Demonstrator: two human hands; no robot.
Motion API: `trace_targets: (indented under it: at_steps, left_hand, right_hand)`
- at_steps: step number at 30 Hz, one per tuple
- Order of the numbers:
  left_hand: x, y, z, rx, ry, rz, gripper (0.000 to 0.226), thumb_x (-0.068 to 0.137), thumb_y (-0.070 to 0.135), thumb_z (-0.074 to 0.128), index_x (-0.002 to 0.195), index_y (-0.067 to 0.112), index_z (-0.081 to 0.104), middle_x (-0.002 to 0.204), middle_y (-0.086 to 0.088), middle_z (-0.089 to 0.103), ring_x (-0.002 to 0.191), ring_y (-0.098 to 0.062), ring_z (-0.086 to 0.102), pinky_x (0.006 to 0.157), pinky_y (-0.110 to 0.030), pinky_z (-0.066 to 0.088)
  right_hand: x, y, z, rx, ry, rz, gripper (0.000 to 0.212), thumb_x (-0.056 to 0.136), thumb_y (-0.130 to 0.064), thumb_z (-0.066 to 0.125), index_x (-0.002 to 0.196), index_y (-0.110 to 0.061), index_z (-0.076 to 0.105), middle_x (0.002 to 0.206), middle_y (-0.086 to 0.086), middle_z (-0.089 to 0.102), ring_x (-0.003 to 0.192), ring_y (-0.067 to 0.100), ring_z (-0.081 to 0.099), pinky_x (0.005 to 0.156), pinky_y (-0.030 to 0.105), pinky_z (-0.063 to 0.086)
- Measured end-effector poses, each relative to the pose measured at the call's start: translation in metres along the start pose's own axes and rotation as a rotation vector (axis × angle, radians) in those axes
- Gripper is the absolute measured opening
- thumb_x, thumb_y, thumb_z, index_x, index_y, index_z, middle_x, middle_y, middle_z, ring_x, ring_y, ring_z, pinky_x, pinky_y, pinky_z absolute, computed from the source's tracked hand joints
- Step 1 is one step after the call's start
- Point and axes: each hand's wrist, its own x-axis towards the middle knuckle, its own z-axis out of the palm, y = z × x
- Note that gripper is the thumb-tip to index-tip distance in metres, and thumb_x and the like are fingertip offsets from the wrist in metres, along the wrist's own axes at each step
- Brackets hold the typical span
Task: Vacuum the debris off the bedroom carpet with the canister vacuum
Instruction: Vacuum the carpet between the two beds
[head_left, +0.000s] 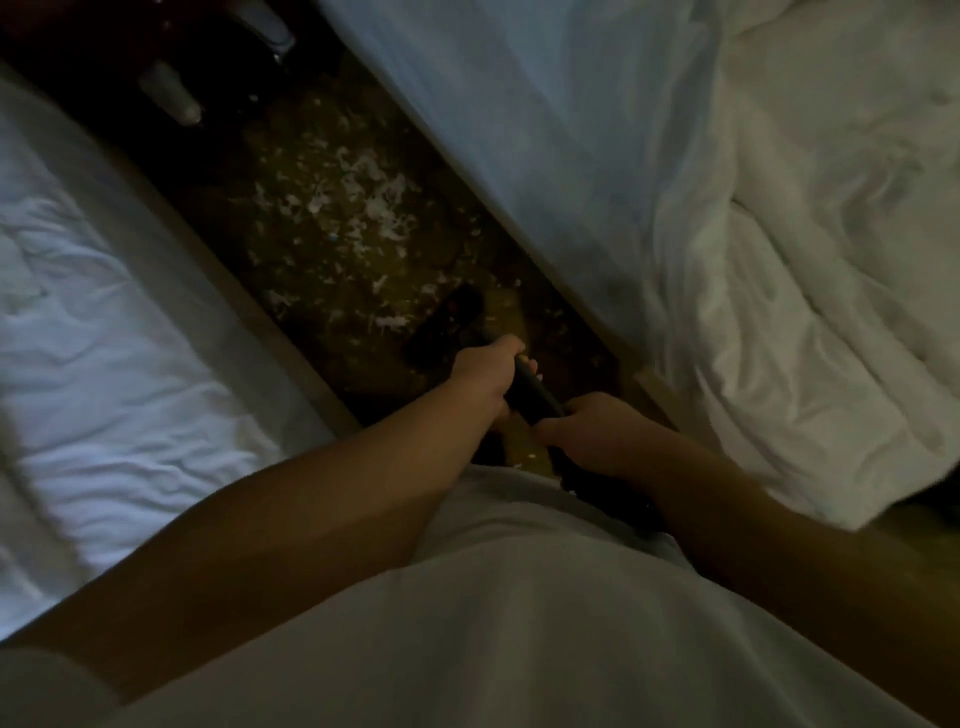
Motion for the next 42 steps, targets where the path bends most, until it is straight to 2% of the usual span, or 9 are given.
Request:
trace_targets:
  at_steps: [2,6,9,12,17,23,28,33,42]
  left_hand:
    - [0.010,0.031,-0.031,-0.002,0.026,0.000,0.028,0.092,0.021,0.069,0.114,0.004,0.063,0.089,-0.009,0.070,0.080,-0.023,0.070,0.081,-0.042,0.060]
    - [0.025,0.080,-0.084,-0.031,0.066,0.007,0.021,0.093,0.021,0.068,0.106,0.005,0.063,0.087,-0.007,0.068,0.081,-0.023,0.068,0.084,-0.043,0.059]
    - [0.034,0.113,-0.120,-0.093,0.115,0.028,0.014,0.095,0.017,0.067,0.100,0.005,0.062,0.086,-0.008,0.066,0.076,-0.021,0.066,0.071,-0.037,0.059]
    - [0.045,0.141,-0.154,-0.123,0.164,0.067,0.019,0.094,0.019,0.067,0.109,0.007,0.063,0.092,-0.008,0.067,0.079,-0.022,0.067,0.069,-0.037,0.059]
    - [0.059,0.165,-0.184,-0.105,0.219,0.123,0.029,0.094,0.021,0.067,0.118,0.006,0.063,0.093,-0.007,0.067,0.080,-0.021,0.068,0.066,-0.037,0.057]
    - [0.068,0.189,-0.187,-0.122,0.190,0.187,0.014,0.096,0.017,0.065,0.104,0.006,0.062,0.089,-0.006,0.065,0.076,-0.018,0.066,0.073,-0.036,0.060]
    - [0.070,0.207,-0.166,-0.054,0.154,0.196,0.021,0.095,0.021,0.065,0.109,0.006,0.063,0.088,-0.006,0.065,0.077,-0.018,0.066,0.082,-0.039,0.061]
    - [0.063,0.196,-0.118,0.011,0.096,0.186,0.013,0.097,0.017,0.063,0.102,0.005,0.061,0.078,-0.005,0.061,0.072,-0.018,0.063,0.082,-0.037,0.061]
    - [0.037,0.105,-0.015,0.139,-0.010,0.115,0.019,0.095,0.016,0.064,0.108,0.002,0.062,0.077,-0.006,0.062,0.065,-0.017,0.063,0.064,-0.032,0.059]
  right_hand:
    - [0.010,-0.041,0.012,0.013,-0.020,-0.014,0.035,0.089,-0.040,0.079,0.091,-0.007,0.069,0.090,0.017,0.074,0.081,0.034,0.075,0.076,0.049,0.066]
    - [0.027,-0.110,0.029,-0.010,-0.061,-0.048,0.031,0.091,-0.040,0.081,0.083,-0.014,0.066,0.078,0.006,0.066,0.065,0.019,0.064,0.049,0.025,0.046]
    - [0.041,-0.157,0.045,-0.029,-0.094,-0.093,0.031,0.091,-0.038,0.080,0.086,-0.009,0.073,0.085,0.013,0.075,0.076,0.027,0.074,0.068,0.037,0.064]
    - [0.055,-0.196,0.062,-0.051,-0.114,-0.149,0.032,0.090,-0.038,0.078,0.092,-0.006,0.077,0.087,0.015,0.078,0.083,0.032,0.077,0.089,0.052,0.063]
    - [0.077,-0.227,0.085,-0.068,-0.091,-0.209,0.032,0.088,-0.044,0.077,0.093,-0.013,0.073,0.090,0.012,0.077,0.082,0.029,0.075,0.085,0.046,0.064]
    - [0.093,-0.249,0.085,-0.054,-0.065,-0.231,0.031,0.092,-0.045,0.074,0.085,-0.016,0.064,0.077,0.005,0.061,0.068,0.022,0.062,0.060,0.032,0.045]
    - [0.095,-0.251,0.075,0.044,-0.020,-0.217,0.033,0.090,-0.044,0.077,0.095,-0.013,0.068,0.099,0.017,0.074,0.088,0.034,0.075,0.087,0.050,0.064]
    - [0.083,-0.217,0.045,0.113,0.017,-0.173,0.030,0.093,-0.040,0.075,0.085,-0.013,0.065,0.080,0.006,0.063,0.070,0.021,0.062,0.064,0.032,0.048]
    - [0.042,-0.089,0.008,0.238,0.059,-0.052,0.033,0.090,-0.043,0.079,0.088,-0.014,0.064,0.085,0.007,0.063,0.071,0.021,0.061,0.061,0.030,0.047]
